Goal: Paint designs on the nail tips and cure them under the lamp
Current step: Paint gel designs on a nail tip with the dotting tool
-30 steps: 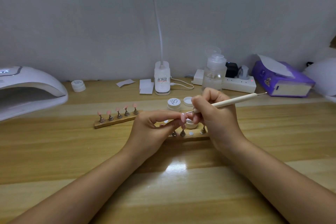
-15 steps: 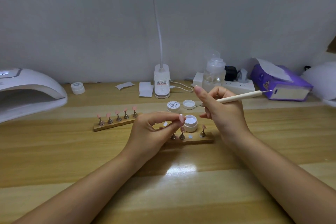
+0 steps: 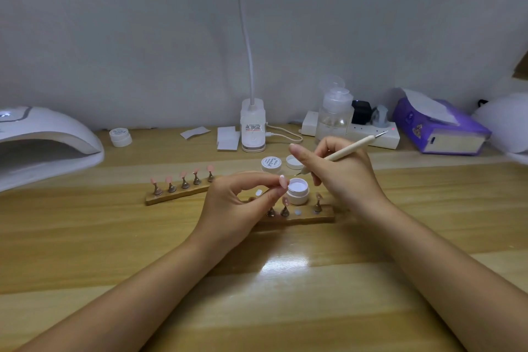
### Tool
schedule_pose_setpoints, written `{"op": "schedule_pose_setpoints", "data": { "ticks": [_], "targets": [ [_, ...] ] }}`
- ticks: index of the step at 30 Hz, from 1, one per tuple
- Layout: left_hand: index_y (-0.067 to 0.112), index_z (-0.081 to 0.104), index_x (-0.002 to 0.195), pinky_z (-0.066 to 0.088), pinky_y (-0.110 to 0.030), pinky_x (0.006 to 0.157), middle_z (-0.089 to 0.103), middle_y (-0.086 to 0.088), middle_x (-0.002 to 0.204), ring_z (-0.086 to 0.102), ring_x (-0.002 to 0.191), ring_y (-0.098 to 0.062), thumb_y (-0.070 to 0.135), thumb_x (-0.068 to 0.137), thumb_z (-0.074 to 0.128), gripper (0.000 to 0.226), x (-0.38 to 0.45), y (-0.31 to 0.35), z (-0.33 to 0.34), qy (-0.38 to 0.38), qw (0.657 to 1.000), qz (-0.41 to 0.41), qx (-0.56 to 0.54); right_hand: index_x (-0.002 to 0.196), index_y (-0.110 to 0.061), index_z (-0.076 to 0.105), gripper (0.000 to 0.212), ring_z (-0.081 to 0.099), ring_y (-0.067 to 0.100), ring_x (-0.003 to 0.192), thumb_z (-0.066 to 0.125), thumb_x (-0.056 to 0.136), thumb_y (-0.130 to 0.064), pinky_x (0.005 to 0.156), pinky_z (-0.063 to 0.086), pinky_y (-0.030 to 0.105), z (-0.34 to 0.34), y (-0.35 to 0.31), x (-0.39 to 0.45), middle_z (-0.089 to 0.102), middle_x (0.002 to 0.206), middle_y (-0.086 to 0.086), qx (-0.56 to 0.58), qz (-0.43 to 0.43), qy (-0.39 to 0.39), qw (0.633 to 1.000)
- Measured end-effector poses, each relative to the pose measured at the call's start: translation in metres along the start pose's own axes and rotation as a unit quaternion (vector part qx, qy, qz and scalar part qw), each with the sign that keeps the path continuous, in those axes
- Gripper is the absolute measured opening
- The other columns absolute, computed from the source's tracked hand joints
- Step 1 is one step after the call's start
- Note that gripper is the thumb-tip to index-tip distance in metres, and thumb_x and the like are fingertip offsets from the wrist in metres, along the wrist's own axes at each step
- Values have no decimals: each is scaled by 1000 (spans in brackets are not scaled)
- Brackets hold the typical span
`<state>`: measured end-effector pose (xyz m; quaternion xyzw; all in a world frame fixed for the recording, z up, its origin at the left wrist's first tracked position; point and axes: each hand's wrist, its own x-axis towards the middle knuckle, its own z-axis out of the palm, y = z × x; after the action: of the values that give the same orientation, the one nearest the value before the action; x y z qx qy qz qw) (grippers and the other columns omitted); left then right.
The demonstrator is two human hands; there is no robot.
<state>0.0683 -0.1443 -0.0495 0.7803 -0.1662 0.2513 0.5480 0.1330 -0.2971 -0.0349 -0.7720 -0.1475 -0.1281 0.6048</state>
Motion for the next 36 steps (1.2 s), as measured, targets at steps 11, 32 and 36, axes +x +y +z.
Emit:
{"op": "schedule_pose_setpoints", "data": {
  "ticks": [11,32,36],
  "targets": [
    [17,71,90,50,-20,81,72,5,85,67,85,-4,9,73,69,18,0,2,0,2,1000,-1,17,49,-20,45,44,48,14,50,74,69,-46,54,44,33,2,9,2,52,48,-3,-141,-25,16,990],
    [22,70,87,48,-15,78,71,9,84,67,83,-2,22,71,66,17,0,1,1,3,1000,3,-1,50,-19,45,43,53,1,48,71,74,-41,51,40,25,-1,1,2,60,47,-7,-66,-29,56,996],
    [21,70,88,48,-15,79,71,9,85,66,84,-2,22,71,66,18,0,1,0,3,1000,6,1,51,-17,45,43,51,1,44,71,76,-40,52,40,25,-1,1,1,54,41,-12,-54,-24,59,996]
  ]
}}
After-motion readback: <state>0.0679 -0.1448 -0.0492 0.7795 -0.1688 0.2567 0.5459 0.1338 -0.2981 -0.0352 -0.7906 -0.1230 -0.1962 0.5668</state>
